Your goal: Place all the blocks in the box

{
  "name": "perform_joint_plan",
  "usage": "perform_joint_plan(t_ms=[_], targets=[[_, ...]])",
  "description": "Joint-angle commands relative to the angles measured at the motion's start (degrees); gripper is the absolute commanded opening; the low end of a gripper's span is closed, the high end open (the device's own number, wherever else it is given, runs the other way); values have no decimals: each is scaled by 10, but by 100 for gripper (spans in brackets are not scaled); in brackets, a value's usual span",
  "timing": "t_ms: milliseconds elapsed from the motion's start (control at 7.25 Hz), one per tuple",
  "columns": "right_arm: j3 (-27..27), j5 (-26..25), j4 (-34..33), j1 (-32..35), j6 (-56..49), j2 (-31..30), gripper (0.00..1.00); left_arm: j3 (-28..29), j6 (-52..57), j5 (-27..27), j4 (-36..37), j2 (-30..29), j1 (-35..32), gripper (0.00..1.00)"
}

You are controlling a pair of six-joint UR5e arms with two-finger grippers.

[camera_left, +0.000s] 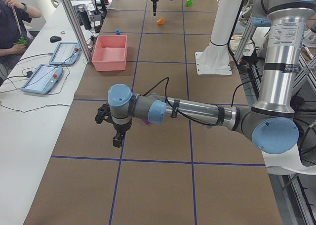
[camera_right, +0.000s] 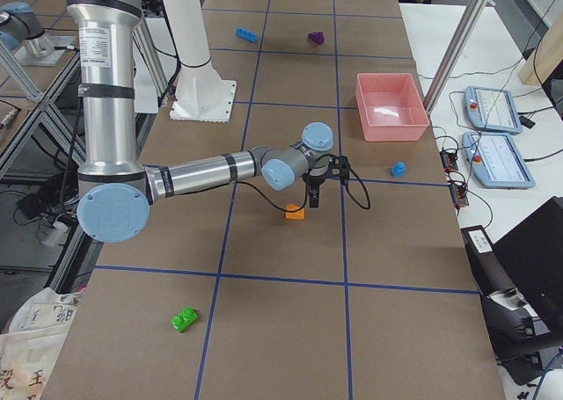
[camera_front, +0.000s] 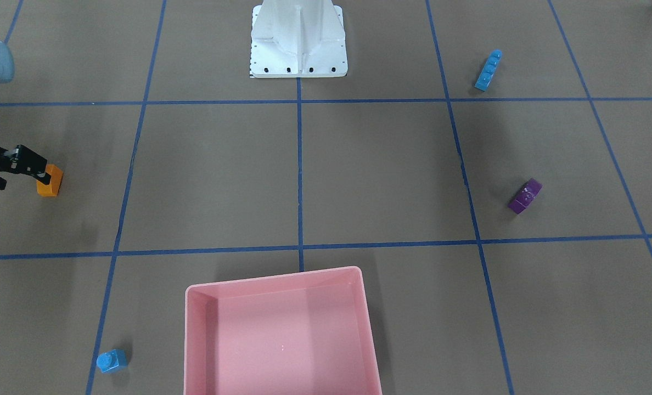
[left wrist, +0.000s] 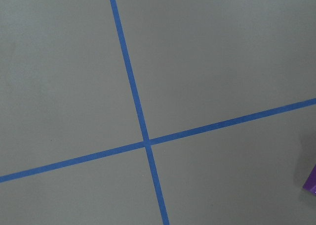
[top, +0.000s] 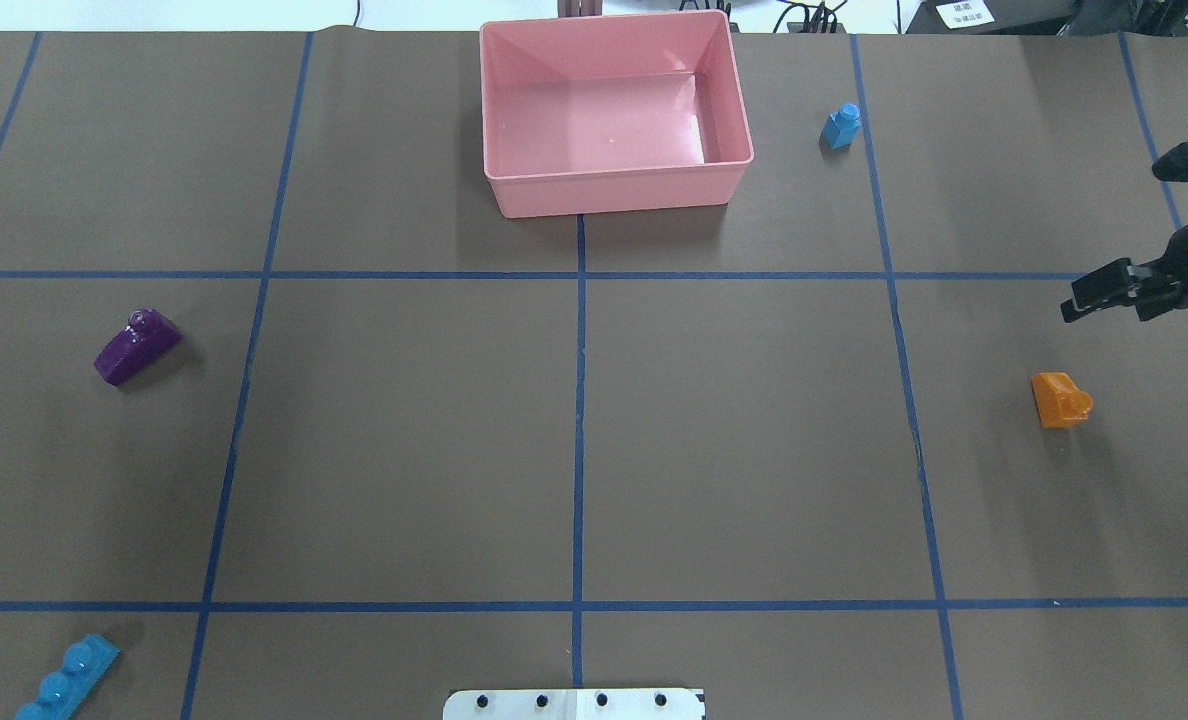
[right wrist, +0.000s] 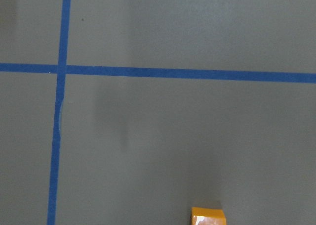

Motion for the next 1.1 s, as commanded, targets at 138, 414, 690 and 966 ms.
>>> perform_joint_plan(t_ms=[138,414,690,966], targets=[[-41,-18,13,-45,18,-10,100,-5,-18,-1,-1,-1,0,100],[-49,-17,12,-47,19,-16,90,-6,-24,-2,-2,-1,0,100],[-50,-9,5,-47,18,-13,0,-8,-26,-2,-1,-1,-1,100],[-40,11,0,-43,18,-16,0,-10,-84,-3,-2,-7,4,100]])
